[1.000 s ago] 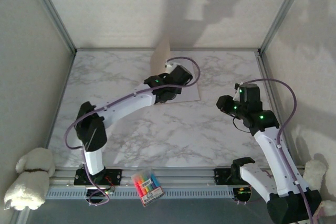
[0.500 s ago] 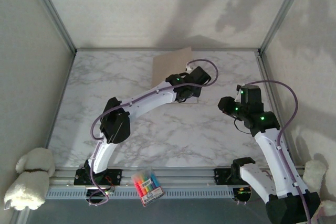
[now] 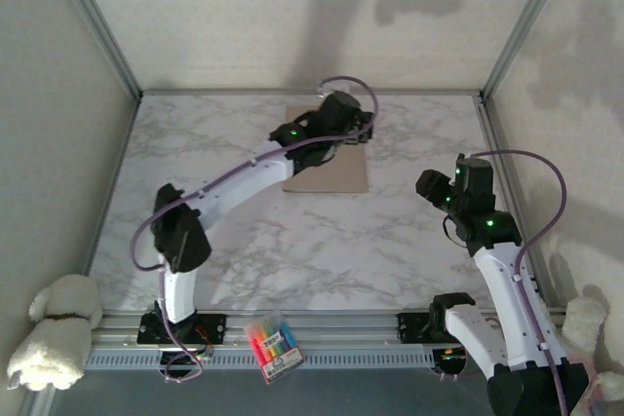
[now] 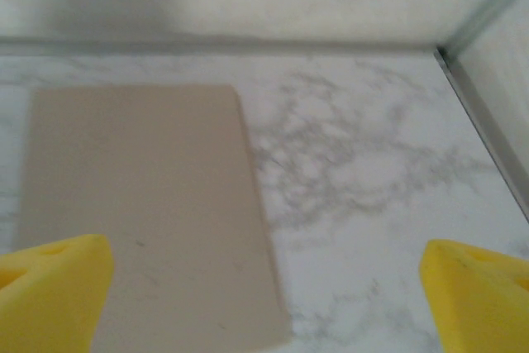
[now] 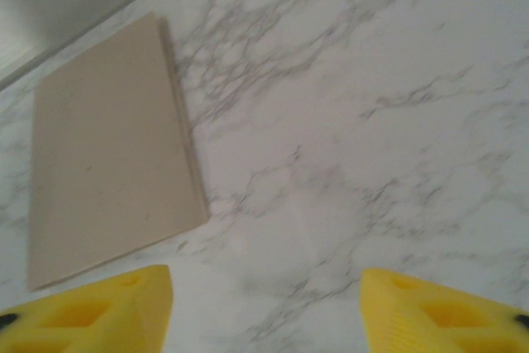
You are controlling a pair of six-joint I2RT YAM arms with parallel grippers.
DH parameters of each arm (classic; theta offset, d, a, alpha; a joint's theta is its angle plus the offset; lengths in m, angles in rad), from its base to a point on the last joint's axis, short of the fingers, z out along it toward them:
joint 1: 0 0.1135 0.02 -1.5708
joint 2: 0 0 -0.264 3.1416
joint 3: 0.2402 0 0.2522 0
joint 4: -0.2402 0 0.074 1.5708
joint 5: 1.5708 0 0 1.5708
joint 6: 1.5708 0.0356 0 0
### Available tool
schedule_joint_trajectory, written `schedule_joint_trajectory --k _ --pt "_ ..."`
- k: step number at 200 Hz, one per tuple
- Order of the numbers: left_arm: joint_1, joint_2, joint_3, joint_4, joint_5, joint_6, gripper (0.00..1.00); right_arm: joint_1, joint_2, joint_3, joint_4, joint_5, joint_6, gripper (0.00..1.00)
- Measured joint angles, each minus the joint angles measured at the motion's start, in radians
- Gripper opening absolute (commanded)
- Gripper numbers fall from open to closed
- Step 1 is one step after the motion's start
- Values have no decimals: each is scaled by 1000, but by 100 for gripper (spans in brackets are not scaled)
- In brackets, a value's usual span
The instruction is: Put the files into the folder
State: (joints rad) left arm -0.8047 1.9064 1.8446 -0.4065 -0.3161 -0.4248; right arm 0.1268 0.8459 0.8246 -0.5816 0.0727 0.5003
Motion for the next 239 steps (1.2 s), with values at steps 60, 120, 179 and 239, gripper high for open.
schedule_joint_trajectory --k 60,120,179,239 --pt "267 -386 -666 397 -217 92 99 -47 157 -137 265 213 -98 99" --pt "599 -681 -1365 837 -233 269 100 -145 383 -283 645 222 -195 99" --pt "803 -645 -1612 1205 -93 269 100 -147 523 -384 1028 121 -276 99" --pt "806 -475 -1645 1548 -7 305 100 -130 574 -456 1265 61 -351 99"
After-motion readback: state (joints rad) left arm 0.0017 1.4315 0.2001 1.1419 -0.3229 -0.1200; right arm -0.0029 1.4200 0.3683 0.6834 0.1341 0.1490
